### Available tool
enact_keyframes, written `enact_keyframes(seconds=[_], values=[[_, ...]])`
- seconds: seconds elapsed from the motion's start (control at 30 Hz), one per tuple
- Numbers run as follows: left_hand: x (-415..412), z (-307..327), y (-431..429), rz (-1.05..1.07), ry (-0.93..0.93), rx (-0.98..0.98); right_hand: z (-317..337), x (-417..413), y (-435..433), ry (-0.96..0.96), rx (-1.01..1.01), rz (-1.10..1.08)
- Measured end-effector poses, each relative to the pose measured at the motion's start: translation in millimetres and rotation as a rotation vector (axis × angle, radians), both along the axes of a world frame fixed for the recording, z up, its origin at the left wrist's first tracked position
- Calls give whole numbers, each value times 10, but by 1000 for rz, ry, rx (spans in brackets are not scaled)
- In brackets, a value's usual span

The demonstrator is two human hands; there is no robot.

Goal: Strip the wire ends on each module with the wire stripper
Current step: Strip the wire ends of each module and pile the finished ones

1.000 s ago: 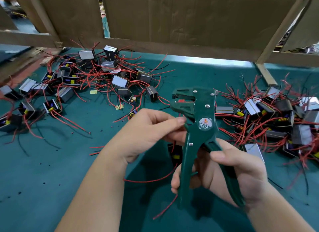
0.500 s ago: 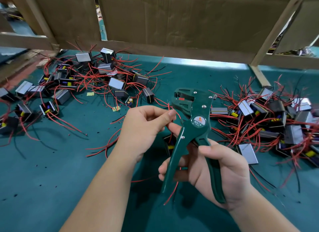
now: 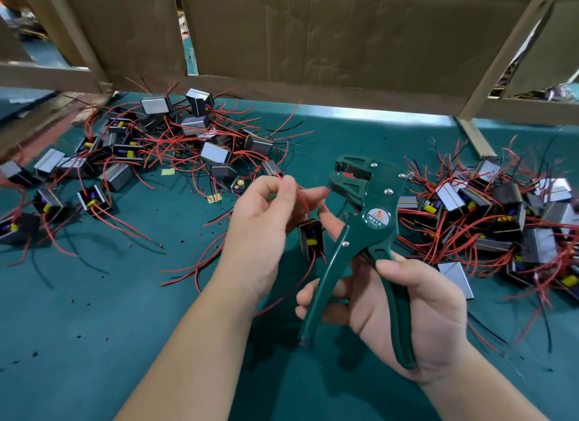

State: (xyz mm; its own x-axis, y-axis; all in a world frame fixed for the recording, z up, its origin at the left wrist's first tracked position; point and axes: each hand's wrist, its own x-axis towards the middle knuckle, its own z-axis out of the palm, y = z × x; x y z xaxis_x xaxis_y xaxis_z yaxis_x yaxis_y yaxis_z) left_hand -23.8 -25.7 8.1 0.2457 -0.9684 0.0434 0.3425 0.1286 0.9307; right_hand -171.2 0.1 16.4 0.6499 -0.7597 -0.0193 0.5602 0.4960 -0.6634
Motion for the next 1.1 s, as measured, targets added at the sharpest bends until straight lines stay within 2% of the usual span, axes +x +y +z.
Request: enact_keyframes(seconds=[0.1, 0.23, 0.3, 0.4, 0.5, 0.6, 0.73, 1.1], values=[[105, 69, 10, -101, 183, 36, -12, -61, -26, 18, -6, -28], [153, 121, 35, -178, 142, -21, -10, -125, -99, 55, 71, -88], [149, 115, 44, -153, -29, -88, -11, -150, -151, 169, 126, -174], [135, 78, 54, -50, -430, -120, -25, -188, -194, 313, 138, -189], [146, 19, 42, 49, -733, -185, -19, -190, -165, 235, 89, -28], [168, 24, 21, 140, -888, -255, -6, -165, -96, 191, 11, 112], [197, 47, 34, 241, -911, -324, -15, -127, -43, 205, -19, 187], [205, 126, 83, 298, -912, -424, -45, -153, -32, 291, -125, 108]])
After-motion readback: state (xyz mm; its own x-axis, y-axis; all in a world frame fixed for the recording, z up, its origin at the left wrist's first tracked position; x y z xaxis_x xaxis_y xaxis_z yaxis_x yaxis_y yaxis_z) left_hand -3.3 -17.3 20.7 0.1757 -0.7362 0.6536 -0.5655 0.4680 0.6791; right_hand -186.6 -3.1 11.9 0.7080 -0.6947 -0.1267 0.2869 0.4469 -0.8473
